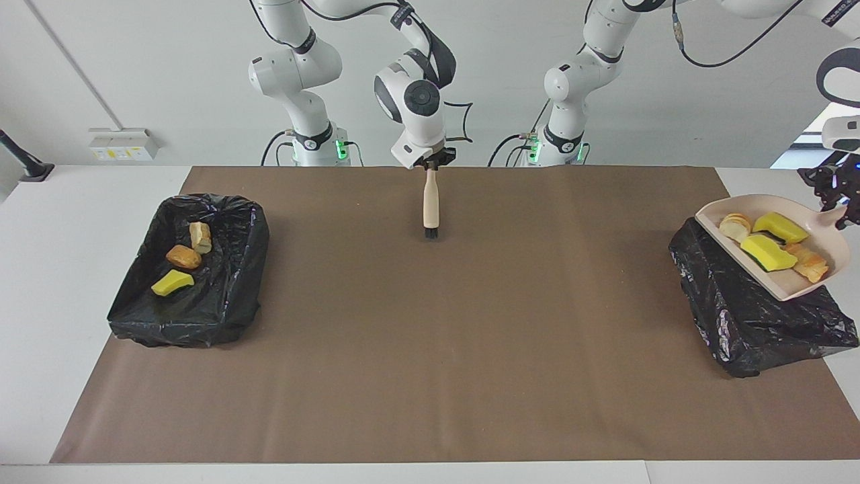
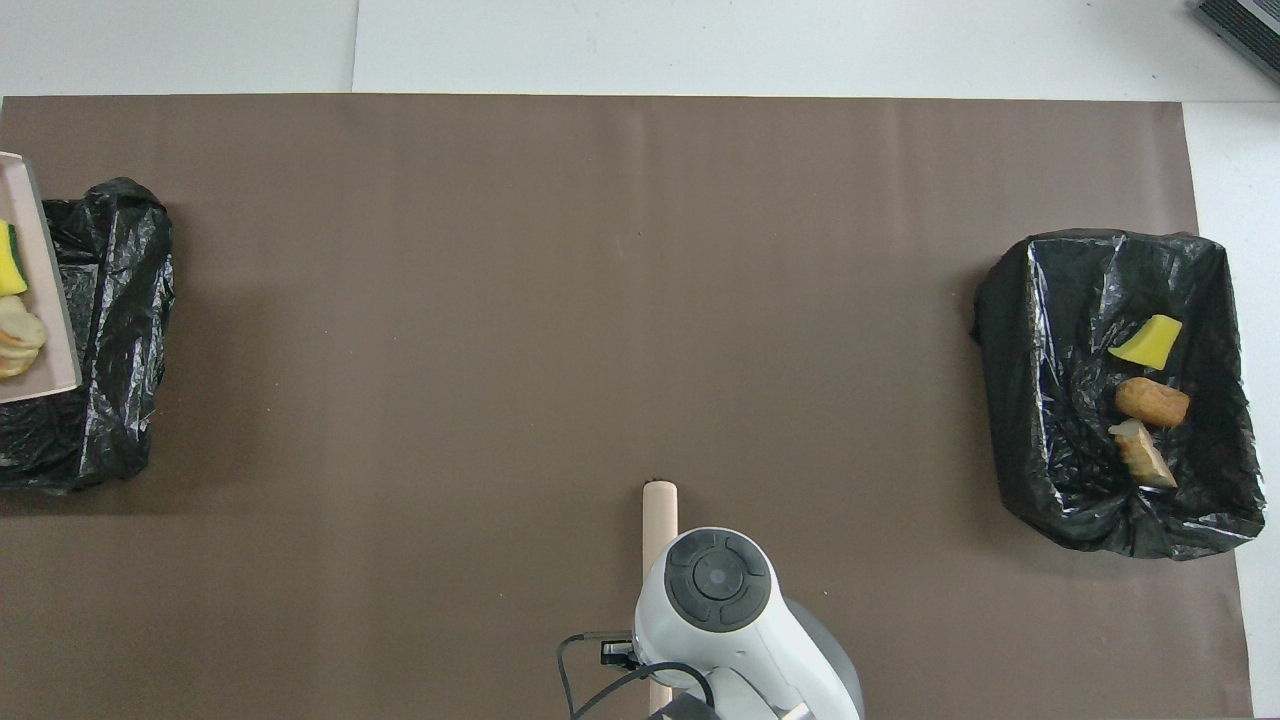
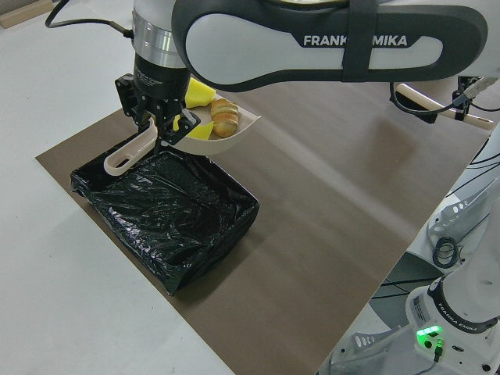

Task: Sweep and dump trash in bin
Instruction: 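Tip the dustpan with the left gripper to dump scraps into the bag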

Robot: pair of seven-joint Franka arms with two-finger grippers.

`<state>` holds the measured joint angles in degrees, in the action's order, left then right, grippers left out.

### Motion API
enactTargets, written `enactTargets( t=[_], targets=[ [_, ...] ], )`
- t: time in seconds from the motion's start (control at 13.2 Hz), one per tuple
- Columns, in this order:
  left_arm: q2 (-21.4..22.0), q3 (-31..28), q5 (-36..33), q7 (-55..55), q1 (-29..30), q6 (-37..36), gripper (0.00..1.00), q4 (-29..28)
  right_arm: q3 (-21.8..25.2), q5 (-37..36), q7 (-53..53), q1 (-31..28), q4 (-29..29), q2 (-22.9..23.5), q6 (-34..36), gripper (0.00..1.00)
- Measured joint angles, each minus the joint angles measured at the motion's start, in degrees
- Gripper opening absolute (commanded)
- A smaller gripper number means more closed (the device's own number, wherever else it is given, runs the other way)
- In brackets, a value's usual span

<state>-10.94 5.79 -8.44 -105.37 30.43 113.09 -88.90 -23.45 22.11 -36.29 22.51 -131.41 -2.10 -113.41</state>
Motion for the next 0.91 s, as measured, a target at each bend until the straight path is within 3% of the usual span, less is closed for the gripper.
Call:
enactTargets(
  t=[0.15,0.3,0.38,0.45,0.53,0.91],
  targets=[
    [-2.12,-0.02,-5.17,-3.93,0.77,3.78,0.0,1.47,0.03,-0.01,0.0,0.15,-0.84,0.48,-0.5,0.0],
    [-3.36,0.61,-15.42,-4.0,0.54,7.29,0.0,1.65,0.11,-0.01,0.0,0.15,-1.34,0.48,-1.08,0.0],
    [-3.78,0.85,-19.77,-4.0,0.52,9.0,0.0,1.56,0.2,-0.01,0.0,0.14,-1.42,0.48,-1.49,0.05],
    [-4.19,0.92,-22.82,-4.0,0.52,10.19,0.0,1.42,0.3,-0.01,0.0,0.11,-1.45,0.48,-1.73,0.17],
    [-4.56,0.94,-25.41,-4.0,0.49,11.06,0.0,1.13,0.39,-0.01,0.0,0.05,-1.48,0.48,-1.81,0.36],
    [-4.61,1.11,-40.47,2.96,-1.4,11.94,0.0,-3.6,0.56,-0.01,0.0,-0.19,-1.5,0.51,-1.89,0.44]
  ],
)
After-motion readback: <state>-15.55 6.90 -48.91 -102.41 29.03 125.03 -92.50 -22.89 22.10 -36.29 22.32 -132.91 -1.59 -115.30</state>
